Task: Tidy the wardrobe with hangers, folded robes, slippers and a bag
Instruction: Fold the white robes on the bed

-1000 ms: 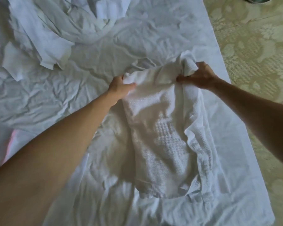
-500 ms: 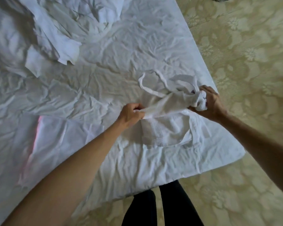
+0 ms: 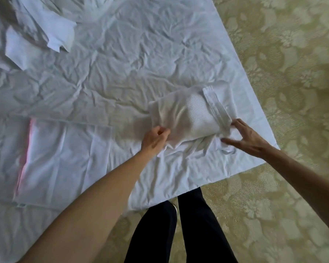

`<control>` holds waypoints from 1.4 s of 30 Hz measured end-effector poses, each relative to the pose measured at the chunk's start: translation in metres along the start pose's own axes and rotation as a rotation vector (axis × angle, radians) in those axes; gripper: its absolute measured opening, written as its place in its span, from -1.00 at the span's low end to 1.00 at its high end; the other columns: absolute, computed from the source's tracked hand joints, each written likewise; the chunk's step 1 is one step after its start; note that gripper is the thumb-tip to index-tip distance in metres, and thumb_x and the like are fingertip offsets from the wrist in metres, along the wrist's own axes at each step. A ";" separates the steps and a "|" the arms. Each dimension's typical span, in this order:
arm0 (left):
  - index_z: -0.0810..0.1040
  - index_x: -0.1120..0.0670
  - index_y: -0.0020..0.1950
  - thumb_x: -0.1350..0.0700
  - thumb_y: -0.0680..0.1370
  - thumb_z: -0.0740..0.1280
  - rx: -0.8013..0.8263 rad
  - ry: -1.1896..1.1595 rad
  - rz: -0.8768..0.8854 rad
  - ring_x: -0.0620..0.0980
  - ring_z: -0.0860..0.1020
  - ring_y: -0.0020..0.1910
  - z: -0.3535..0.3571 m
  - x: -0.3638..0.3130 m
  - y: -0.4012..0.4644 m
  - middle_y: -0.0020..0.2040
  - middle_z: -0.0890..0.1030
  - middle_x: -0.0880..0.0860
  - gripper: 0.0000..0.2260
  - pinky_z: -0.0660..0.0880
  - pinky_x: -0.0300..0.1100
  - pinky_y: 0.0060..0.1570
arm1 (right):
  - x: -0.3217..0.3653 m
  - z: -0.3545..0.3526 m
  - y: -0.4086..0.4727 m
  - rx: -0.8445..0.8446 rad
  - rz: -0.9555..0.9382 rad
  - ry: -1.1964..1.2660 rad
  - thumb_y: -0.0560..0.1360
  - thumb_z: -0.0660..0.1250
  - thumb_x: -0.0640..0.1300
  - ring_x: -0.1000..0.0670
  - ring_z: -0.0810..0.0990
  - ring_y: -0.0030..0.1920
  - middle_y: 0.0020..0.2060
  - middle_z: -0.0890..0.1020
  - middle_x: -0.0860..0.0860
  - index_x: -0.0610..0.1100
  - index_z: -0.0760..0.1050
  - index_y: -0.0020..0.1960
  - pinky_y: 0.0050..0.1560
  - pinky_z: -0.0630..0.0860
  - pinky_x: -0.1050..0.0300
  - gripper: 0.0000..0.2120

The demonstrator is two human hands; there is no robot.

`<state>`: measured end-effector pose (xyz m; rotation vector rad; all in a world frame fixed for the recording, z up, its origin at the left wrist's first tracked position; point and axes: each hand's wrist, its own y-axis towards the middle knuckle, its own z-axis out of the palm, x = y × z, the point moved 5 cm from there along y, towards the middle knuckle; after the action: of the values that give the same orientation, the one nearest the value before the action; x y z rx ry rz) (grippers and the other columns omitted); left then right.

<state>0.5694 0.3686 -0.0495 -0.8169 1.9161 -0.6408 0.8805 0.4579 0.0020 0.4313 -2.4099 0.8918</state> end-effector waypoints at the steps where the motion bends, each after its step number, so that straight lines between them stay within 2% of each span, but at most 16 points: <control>1: 0.59 0.01 -0.09 -0.34 0.40 0.29 -0.052 -0.035 -0.054 0.10 0.61 0.00 -0.005 -0.001 0.002 -0.07 0.67 0.02 -0.57 0.53 -0.05 0.06 | 0.006 -0.005 0.004 -0.032 0.112 0.099 0.43 0.36 0.39 -0.03 0.48 0.15 0.19 0.48 0.03 -0.12 0.41 0.32 0.12 0.41 0.03 -0.30; 4: 0.45 0.12 0.23 -0.44 0.34 0.40 -0.183 -0.075 -0.196 0.16 0.53 0.22 -0.013 -0.011 0.011 0.23 0.54 0.11 -0.26 0.46 0.00 0.25 | 0.015 -0.018 0.027 -0.219 0.355 0.162 0.37 0.37 0.44 -0.06 0.52 0.03 0.09 0.52 -0.01 -0.12 0.41 0.23 0.02 0.48 0.00 -0.27; 6: 0.29 0.20 0.42 -0.39 0.32 0.47 -0.216 -0.050 -0.260 0.19 0.41 0.39 -0.012 -0.017 0.020 0.40 0.40 0.18 -0.08 0.35 0.01 0.33 | 0.012 -0.021 0.048 -0.318 0.427 0.136 0.24 0.46 0.45 -0.08 0.52 0.09 0.13 0.47 -0.04 -0.14 0.36 0.23 0.10 0.51 -0.04 -0.15; 9: 0.16 0.23 0.53 -0.39 0.26 0.51 -0.167 -0.010 -0.334 0.20 0.34 0.46 -0.002 -0.020 0.038 0.48 0.30 0.19 0.10 0.33 0.05 0.41 | -0.004 -0.018 0.080 -0.215 0.540 0.138 0.10 0.57 0.42 -0.14 0.34 0.40 0.32 0.32 -0.08 -0.20 0.16 0.47 0.41 0.36 -0.06 0.20; 11: 0.21 0.22 0.54 -0.36 0.30 0.51 -0.115 -0.009 -0.353 0.20 0.42 0.41 0.006 -0.019 0.050 0.46 0.37 0.21 0.04 0.40 0.03 0.36 | -0.020 -0.010 0.101 -0.043 0.590 0.192 0.04 0.58 0.47 -0.15 0.33 0.45 0.41 0.33 -0.09 -0.21 0.12 0.54 0.44 0.34 -0.05 0.34; 13: 0.47 0.20 0.39 -0.28 0.36 0.51 -0.099 -0.031 -0.346 0.14 0.59 0.20 0.011 -0.018 0.062 0.27 0.59 0.18 -0.22 0.53 -0.06 0.16 | -0.031 -0.001 0.117 0.132 0.567 0.230 -0.05 0.55 0.53 -0.08 0.55 0.26 0.29 0.55 -0.03 -0.11 0.40 0.43 0.33 0.48 -0.02 0.22; 15: 0.62 0.13 0.14 -0.22 0.37 0.54 -0.069 -0.129 -0.349 0.07 0.64 -0.05 0.014 -0.015 0.073 0.02 0.69 0.09 -0.47 0.56 -0.13 -0.01 | -0.038 0.004 0.127 0.229 0.503 0.281 -0.02 0.58 0.50 0.00 0.64 0.10 0.10 0.67 0.03 -0.03 0.57 0.25 0.23 0.56 0.00 -0.03; 17: 0.64 0.09 0.03 -0.20 0.34 0.58 -0.019 -0.219 -0.375 0.02 0.65 -0.11 0.018 -0.009 0.082 -0.07 0.71 0.05 -0.55 0.59 -0.11 0.03 | -0.038 0.006 0.132 0.274 0.452 0.350 0.11 0.61 0.39 0.01 0.65 0.07 0.06 0.68 0.04 -0.03 0.60 0.21 0.15 0.57 0.07 -0.20; 20: 0.60 0.03 -0.04 -0.24 0.28 0.60 0.020 -0.258 -0.403 0.00 0.65 -0.11 0.024 0.000 0.095 -0.11 0.69 0.02 -0.53 0.59 -0.10 0.06 | -0.033 0.008 0.138 0.342 0.426 0.426 0.21 0.62 0.28 0.03 0.68 0.04 0.03 0.71 0.04 -0.02 0.60 0.19 0.07 0.58 0.12 -0.33; 24: 0.63 0.06 0.02 -0.20 0.27 0.63 0.052 -0.400 -0.460 0.00 0.66 -0.10 0.027 0.005 0.095 -0.08 0.71 0.05 -0.51 0.59 -0.10 0.05 | -0.026 0.014 0.145 0.385 0.422 0.519 0.29 0.61 0.18 0.03 0.72 -0.01 -0.01 0.74 0.03 -0.03 0.59 0.19 0.00 0.59 0.13 -0.44; 26: 0.64 0.07 0.05 -0.17 0.30 0.61 0.058 -0.435 -0.458 0.00 0.65 -0.09 0.027 0.004 0.093 -0.07 0.71 0.05 -0.53 0.56 -0.11 0.07 | -0.024 0.019 0.146 0.395 0.411 0.556 0.29 0.61 0.17 0.01 0.72 0.01 0.02 0.73 0.01 -0.04 0.59 0.21 0.10 0.61 0.03 -0.43; 29: 0.64 -0.02 -0.02 -0.18 0.25 0.61 0.049 -0.500 -0.398 -0.04 0.65 -0.07 0.029 0.004 0.092 -0.13 0.69 -0.04 -0.58 0.52 -0.17 0.00 | -0.020 0.023 0.146 0.403 0.405 0.608 0.30 0.62 0.15 -0.07 0.71 0.07 0.06 0.73 -0.04 -0.07 0.58 0.24 0.21 0.58 -0.14 -0.40; 31: 0.64 -0.07 -0.07 -0.09 0.30 0.63 -0.026 -0.535 -0.336 -0.14 0.64 -0.11 0.023 0.008 0.085 -0.17 0.68 -0.11 -0.70 0.53 -0.20 -0.04 | -0.012 0.020 0.142 0.411 0.390 0.616 0.33 0.60 0.11 -0.11 0.71 0.07 0.05 0.73 -0.07 -0.10 0.58 0.23 0.21 0.58 -0.18 -0.45; 33: 0.68 -0.03 0.01 -0.05 0.36 0.61 -0.061 -0.534 -0.289 -0.12 0.66 -0.08 0.012 0.012 0.072 -0.10 0.70 -0.08 -0.71 0.58 -0.17 -0.01 | 0.000 0.016 0.138 0.406 0.375 0.609 0.35 0.59 0.06 -0.10 0.71 0.06 0.04 0.73 -0.08 -0.12 0.59 0.22 0.20 0.59 -0.18 -0.48; 38: 0.68 0.06 0.12 -0.07 0.40 0.58 -0.128 -0.570 -0.221 -0.12 0.67 -0.07 -0.049 0.025 0.039 -0.04 0.71 -0.04 -0.63 0.59 -0.28 -0.14 | 0.071 0.014 0.135 0.420 0.280 0.574 0.39 0.56 -0.01 -0.10 0.72 0.05 0.03 0.73 -0.07 -0.12 0.59 0.22 0.17 0.61 -0.16 -0.56; 42: 0.61 0.08 0.18 -0.10 0.41 0.56 -0.215 -0.645 -0.189 -0.15 0.62 -0.08 -0.130 0.045 0.001 0.02 0.66 -0.03 -0.57 0.53 -0.30 -0.13 | 0.158 0.029 0.142 0.449 0.205 0.537 0.40 0.54 0.01 -0.12 0.72 0.03 0.03 0.73 -0.09 -0.13 0.57 0.24 0.15 0.62 -0.16 -0.53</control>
<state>0.4374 0.3479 -0.0180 -1.1830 1.3373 -0.2310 0.6766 0.5246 0.0031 0.0780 -1.7783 1.4396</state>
